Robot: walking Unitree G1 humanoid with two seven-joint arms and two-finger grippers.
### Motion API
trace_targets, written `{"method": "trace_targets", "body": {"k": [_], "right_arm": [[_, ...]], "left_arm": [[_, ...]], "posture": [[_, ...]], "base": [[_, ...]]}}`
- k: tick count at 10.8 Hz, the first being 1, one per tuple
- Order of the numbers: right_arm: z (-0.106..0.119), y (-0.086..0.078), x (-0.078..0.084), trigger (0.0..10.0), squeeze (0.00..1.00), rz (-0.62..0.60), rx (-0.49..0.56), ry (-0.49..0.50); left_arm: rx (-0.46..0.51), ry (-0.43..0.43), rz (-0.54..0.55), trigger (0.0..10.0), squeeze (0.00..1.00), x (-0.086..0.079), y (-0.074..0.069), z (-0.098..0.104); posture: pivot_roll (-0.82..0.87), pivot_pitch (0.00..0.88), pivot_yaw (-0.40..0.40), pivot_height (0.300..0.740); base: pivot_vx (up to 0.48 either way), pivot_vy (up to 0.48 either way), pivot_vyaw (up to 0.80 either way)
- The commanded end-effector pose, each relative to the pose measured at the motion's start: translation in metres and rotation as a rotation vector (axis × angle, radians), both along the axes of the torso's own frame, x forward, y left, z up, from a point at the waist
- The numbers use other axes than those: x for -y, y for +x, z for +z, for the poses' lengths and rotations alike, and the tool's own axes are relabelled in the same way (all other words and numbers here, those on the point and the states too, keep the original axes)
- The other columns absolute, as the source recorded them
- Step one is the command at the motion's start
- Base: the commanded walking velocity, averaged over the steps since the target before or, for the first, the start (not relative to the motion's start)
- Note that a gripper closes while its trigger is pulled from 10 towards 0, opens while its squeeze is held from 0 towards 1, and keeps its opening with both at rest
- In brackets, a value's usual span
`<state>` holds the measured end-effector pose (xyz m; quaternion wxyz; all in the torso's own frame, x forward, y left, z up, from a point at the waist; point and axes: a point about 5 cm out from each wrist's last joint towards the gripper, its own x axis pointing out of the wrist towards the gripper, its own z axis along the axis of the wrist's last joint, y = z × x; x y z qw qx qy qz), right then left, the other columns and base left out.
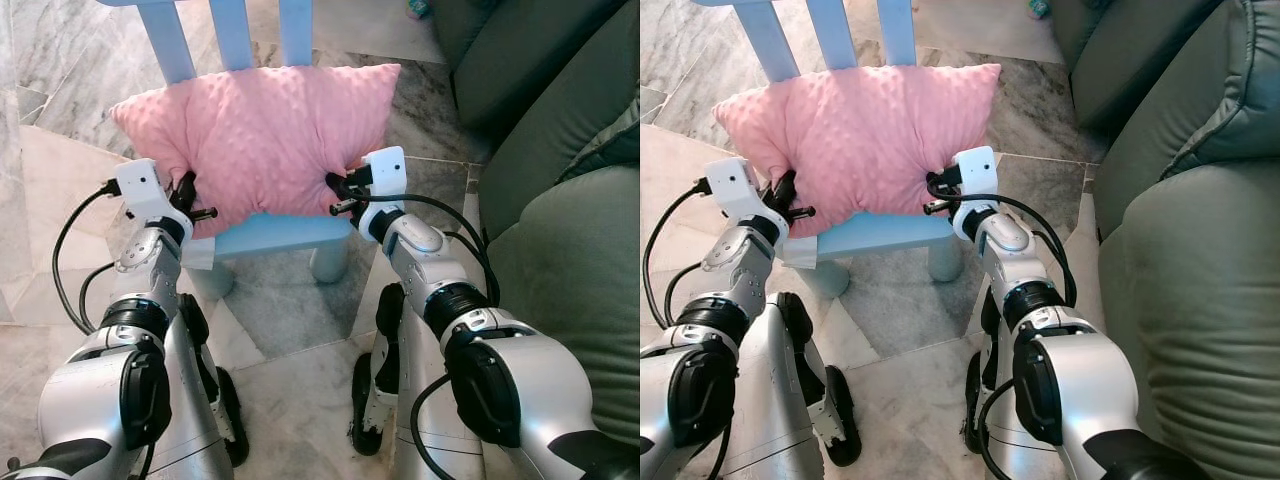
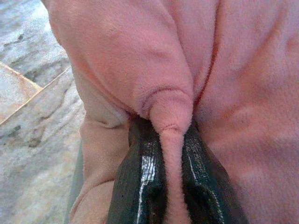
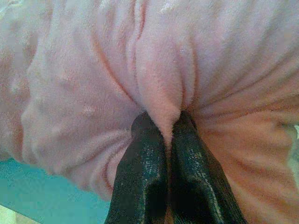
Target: Move the pillow to the sofa
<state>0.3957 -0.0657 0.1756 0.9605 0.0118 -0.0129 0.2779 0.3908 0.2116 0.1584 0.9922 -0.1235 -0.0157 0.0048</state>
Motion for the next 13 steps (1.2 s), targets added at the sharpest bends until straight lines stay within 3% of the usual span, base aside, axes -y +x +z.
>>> {"method": "trace_targets", "body": {"k": [1,7,13], "right_arm": [[-0.013,-0.005,-0.006,0.0,0.0,0.026,-0.041,-0.018],[0.0,-0.001,0.0,0.0,0.0,-0.004,0.027,0.014],[0.0,-0.001,0.0,0.0,0.0,-0.004,0.027,0.014]], "left_arm": [[-0.078,0.001,-0.02,0.0,0.0,0.005,-0.006,-0.021],[-0.004,0.017,-0.027,0.0,0.0,0.015,-0.005,-0.015],[-0.004,0.017,-0.027,0.0,0.0,0.015,-0.005,-0.015]], "posture": [[0.09,0.479,-0.058,0.453],[0.08,0.448,-0.055,0.453],[0.08,0.448,-0.055,0.453]], "base": [[0.0,0.0,0.0],[0.0,0.0,0.0],[0.0,0.0,0.0]]}}
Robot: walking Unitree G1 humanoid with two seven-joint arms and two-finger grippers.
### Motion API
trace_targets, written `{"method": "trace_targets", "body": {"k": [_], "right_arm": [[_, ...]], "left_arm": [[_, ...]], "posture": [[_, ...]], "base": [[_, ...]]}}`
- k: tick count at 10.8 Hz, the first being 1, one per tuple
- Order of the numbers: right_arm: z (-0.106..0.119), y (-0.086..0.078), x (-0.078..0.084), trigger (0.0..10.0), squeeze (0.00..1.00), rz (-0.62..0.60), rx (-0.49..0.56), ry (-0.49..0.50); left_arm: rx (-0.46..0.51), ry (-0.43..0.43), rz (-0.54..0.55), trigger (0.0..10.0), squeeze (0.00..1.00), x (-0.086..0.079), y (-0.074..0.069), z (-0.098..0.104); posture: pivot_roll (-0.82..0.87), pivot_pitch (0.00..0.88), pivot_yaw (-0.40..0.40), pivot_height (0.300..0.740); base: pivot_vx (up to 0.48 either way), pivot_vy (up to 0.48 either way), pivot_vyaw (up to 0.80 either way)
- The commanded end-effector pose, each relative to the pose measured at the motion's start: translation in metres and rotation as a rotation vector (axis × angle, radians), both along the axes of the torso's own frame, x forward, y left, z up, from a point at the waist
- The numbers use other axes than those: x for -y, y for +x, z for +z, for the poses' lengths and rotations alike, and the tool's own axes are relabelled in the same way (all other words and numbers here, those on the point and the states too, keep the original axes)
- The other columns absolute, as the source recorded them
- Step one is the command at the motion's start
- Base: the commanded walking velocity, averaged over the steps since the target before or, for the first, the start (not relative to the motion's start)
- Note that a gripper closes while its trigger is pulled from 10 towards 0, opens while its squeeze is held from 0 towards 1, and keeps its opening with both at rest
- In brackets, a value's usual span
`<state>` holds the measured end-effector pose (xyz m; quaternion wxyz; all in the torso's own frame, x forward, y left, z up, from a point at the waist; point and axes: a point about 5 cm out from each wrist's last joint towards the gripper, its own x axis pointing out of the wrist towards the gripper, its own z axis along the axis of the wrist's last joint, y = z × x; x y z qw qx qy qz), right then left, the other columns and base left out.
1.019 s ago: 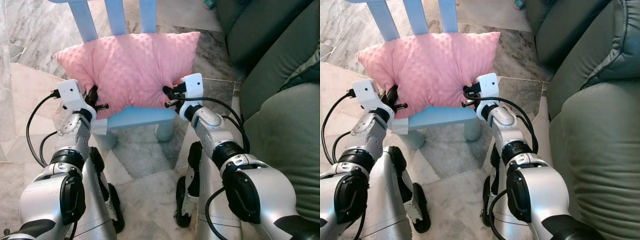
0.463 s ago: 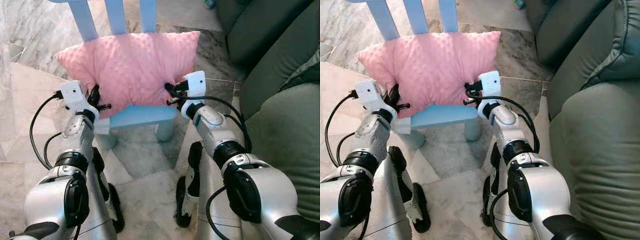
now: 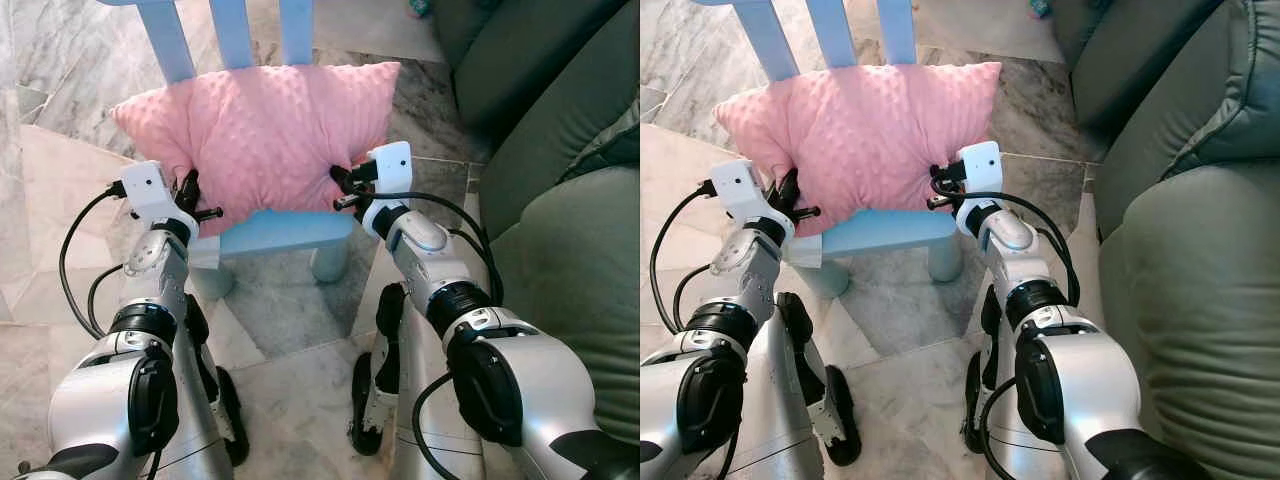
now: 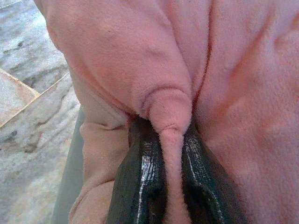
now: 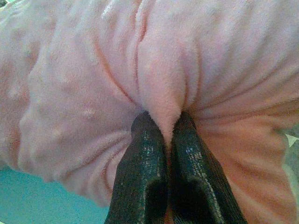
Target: Move the pillow to the sofa
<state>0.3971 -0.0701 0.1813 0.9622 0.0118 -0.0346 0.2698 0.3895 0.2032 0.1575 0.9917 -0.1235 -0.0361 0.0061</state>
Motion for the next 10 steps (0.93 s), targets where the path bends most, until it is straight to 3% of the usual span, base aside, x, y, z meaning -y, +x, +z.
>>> {"method": "trace_targets", "body": {"k": [1,5,6,10], "right_arm": [[-0.006,-0.003,-0.005,0.0,0.0,0.013,-0.015,0.002],[-0.004,-0.002,-0.003,0.0,0.0,0.01,-0.006,0.005],[-0.004,-0.007,0.031,0.0,0.0,-0.076,0.114,0.084],[-0.005,-0.01,0.03,0.0,0.0,-0.058,0.132,0.091]], "left_arm": [[-0.044,0.018,-0.034,0.0,0.0,0.006,-0.004,-0.014],[-0.041,0.022,-0.034,0.0,0.0,0.007,-0.005,-0.014],[0.02,0.115,-0.007,0.0,0.0,-0.013,-0.024,-0.022],[0.015,0.137,-0.012,0.0,0.0,-0.014,-0.028,-0.021]], "posture": [[0.08,0.448,-0.055,0.453],[0.08,0.444,-0.055,0.453],[0.03,0.246,-0.047,0.453],[0.03,0.263,-0.047,0.453]], "base": [[0.0,0.0,0.0],[0.0,0.0,0.0],[0.0,0.0,0.0],[0.0,0.0,0.0]]}}
